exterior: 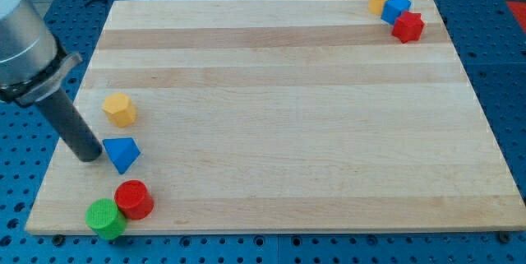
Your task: Slide the blue triangle towards bottom center
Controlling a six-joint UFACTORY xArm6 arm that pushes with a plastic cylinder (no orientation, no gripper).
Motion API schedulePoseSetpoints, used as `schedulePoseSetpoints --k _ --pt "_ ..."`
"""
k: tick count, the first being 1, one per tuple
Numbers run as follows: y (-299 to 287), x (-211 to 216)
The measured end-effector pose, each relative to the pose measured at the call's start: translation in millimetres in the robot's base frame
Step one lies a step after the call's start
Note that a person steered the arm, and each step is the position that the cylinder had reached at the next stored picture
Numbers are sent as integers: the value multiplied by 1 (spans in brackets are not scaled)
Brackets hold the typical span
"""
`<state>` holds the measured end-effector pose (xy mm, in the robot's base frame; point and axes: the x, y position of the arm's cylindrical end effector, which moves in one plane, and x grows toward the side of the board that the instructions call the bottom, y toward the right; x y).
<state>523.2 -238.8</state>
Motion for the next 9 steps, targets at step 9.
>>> schedulePoseSetpoints --k 9 --pt "120 -13"
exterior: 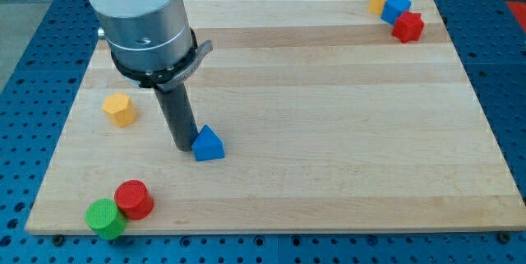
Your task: Slide the blue triangle towards bottom center
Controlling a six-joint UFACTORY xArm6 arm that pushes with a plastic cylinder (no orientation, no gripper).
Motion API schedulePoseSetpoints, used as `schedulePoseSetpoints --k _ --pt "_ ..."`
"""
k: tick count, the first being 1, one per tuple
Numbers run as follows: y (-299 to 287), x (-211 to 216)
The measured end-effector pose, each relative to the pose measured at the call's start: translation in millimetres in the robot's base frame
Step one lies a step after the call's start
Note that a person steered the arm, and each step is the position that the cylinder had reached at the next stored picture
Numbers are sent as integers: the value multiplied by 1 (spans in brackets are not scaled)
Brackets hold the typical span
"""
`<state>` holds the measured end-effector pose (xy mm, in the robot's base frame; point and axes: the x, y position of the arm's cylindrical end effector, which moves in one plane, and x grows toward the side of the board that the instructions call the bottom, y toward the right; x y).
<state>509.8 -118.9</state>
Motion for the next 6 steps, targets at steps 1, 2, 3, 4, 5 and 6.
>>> schedulePoseSetpoints --k 1,2,3,4,5,6 --pt "0 0" --pt "0 0" --pt "20 0" --pt "87 -8" --pt "118 -18" --pt "68 -18"
